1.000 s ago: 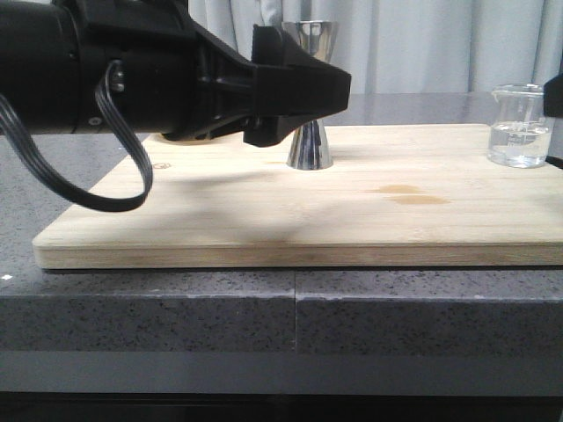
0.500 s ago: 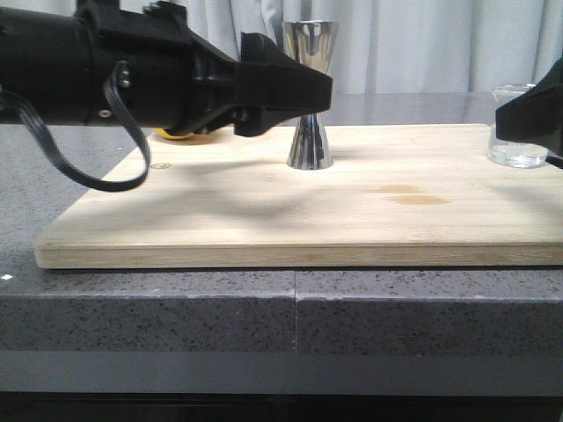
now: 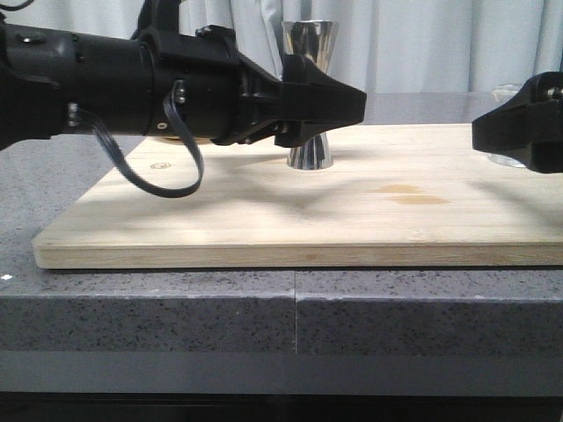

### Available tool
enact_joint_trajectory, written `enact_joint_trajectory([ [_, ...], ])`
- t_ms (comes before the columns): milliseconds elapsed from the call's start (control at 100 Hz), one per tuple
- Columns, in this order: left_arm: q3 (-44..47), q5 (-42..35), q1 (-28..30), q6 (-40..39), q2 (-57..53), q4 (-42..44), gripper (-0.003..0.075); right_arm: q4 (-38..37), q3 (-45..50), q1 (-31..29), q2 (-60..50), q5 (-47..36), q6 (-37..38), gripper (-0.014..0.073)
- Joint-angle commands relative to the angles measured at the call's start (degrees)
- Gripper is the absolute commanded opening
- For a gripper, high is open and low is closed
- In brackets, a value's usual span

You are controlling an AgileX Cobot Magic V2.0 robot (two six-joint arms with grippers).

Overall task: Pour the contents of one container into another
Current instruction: 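Reach the left gripper to the silver jigger and the right gripper to the glass beaker, then close the left gripper on the jigger and the right gripper on the beaker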

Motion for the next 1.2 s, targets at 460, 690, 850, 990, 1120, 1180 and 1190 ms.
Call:
enact_joint_trajectory([
  [460,-8.3,-4.2,0.2,-3.1,2.1,1.4,0.0601,-0.4,-1.8,-0.4,0.8,-9.1,0.0,0.0671],
  [690,-8.3,-4.0,0.2,-3.1,2.1,3.0,0.0532,-0.4,-1.8,-0.4,0.8,-9.3,0.0,0.0671],
  [850,-8.3,-4.0,0.2,-3.1,2.1,5.1,0.0445,-0.4,-1.8,-0.4,0.8,-9.3,0.0,0.0671],
  [990,-8.3,-4.0,0.2,-3.1,2.1,5.2,0.0377,-0.4,-1.8,-0.4,0.8,-9.3,0.0,0.0671],
  [1120,-8.3,-4.0,0.2,-3.1,2.1,5.2,0.0331,-0.4,-1.8,-0.4,0.8,-9.3,0.0,0.0671],
  [1180,-8.3,-4.0,0.2,-3.1,2.1,5.2,0.0315,-0.4,-1.8,-0.4,0.8,-9.3,0.0,0.0671],
  [1190,-8.3,-4.0,0.2,-3.1,2.1,5.2,0.0311,-0.4,-1.8,-0.4,0.8,-9.3,0.0,0.0671],
])
